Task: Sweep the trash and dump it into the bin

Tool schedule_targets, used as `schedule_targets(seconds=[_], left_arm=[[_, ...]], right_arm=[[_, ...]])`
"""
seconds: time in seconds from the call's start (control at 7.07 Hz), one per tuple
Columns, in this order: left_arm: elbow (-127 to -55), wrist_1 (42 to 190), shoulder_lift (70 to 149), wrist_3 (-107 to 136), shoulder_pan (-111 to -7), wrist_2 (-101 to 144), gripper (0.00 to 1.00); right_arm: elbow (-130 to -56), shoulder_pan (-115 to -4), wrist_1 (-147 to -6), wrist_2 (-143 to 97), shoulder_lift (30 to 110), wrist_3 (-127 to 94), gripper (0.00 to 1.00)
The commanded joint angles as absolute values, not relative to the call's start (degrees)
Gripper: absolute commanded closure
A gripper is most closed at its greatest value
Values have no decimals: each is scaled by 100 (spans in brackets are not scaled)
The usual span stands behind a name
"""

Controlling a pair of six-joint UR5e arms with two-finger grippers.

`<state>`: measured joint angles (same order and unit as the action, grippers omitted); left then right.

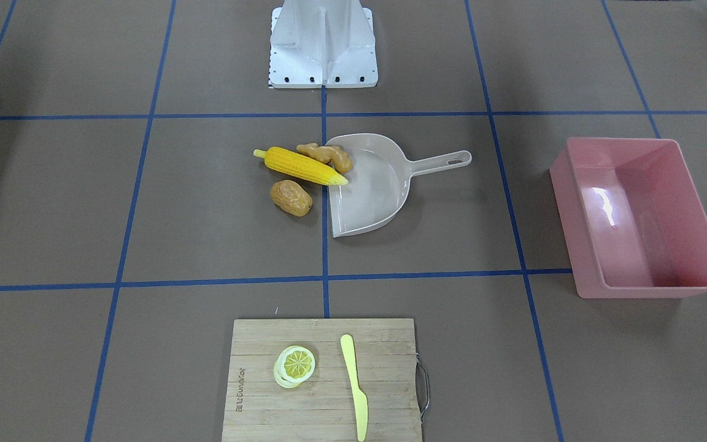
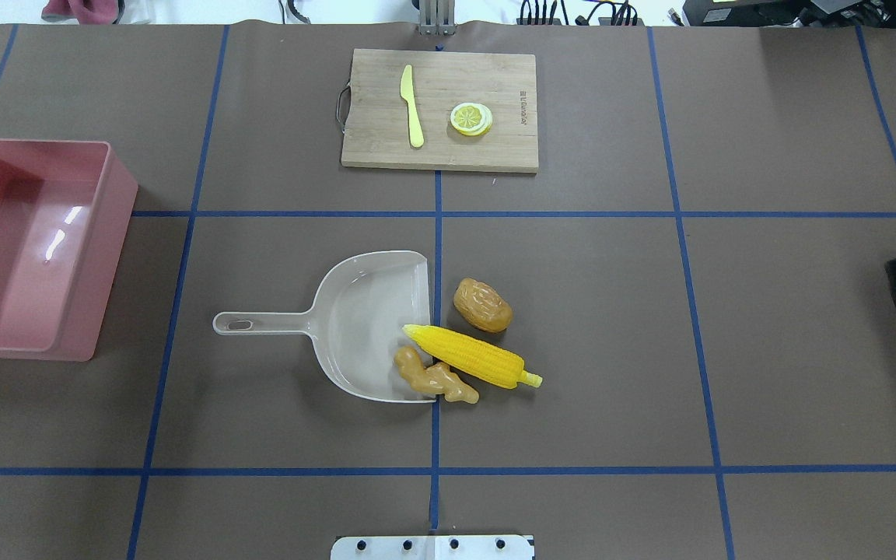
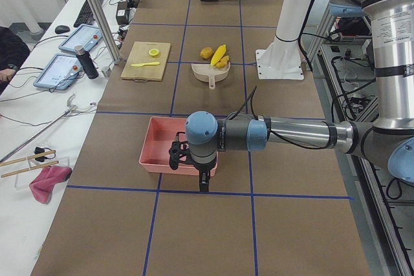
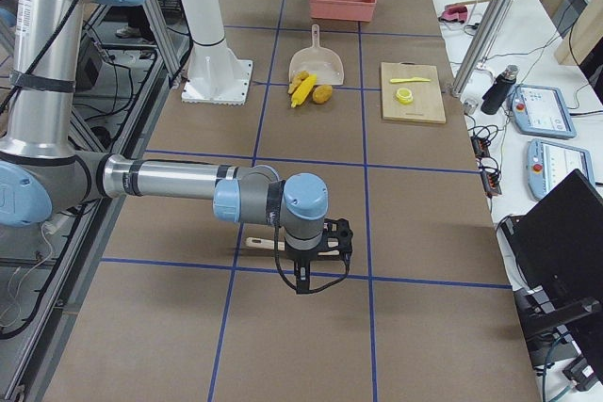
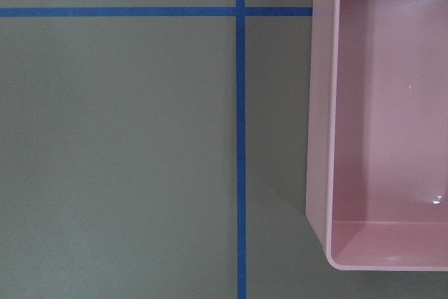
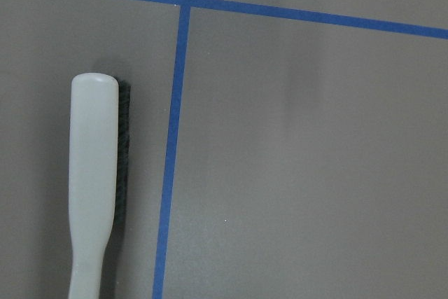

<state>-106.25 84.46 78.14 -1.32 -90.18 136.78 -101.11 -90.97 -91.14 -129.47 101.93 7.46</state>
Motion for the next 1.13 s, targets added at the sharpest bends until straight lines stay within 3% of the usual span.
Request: schedule_targets(seconds=[0.0, 0.99], left_arm=[[-10617, 8446, 7813, -132, -9018, 13676, 1], [-10617, 8437, 7813, -132, -9018, 13676, 1]], right_arm=[[-10099, -9097, -9114, -12946, 10195, 747, 0], [-10080, -9097, -9106, -12937, 10160, 756, 0]])
